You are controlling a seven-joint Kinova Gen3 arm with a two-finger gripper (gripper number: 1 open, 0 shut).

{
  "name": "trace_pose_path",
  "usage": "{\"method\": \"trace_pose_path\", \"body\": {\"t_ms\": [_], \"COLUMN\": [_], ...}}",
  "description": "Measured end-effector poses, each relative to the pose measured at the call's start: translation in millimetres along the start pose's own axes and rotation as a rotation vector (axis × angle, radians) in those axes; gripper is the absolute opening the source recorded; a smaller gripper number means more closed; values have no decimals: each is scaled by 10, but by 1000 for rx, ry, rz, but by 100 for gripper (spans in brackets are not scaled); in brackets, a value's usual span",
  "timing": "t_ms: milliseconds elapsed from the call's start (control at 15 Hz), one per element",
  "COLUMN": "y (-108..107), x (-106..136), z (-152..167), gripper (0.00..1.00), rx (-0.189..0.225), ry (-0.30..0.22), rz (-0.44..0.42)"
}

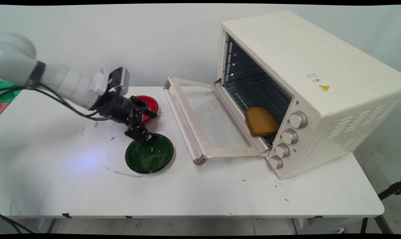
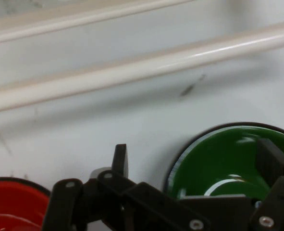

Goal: Close the oven

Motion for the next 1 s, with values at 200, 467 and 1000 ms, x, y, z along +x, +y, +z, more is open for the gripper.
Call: {"method": "trace_pose_path", "body": {"t_ms": [200,467,1000], "y": [-146,-240,-338], "x": [8,52,352], "z": [243,495,682], "gripper": [100,0,0], "rx": [29,43,41], "ry": [-11,-6,107], "rz": [-64,-120,-237]}}
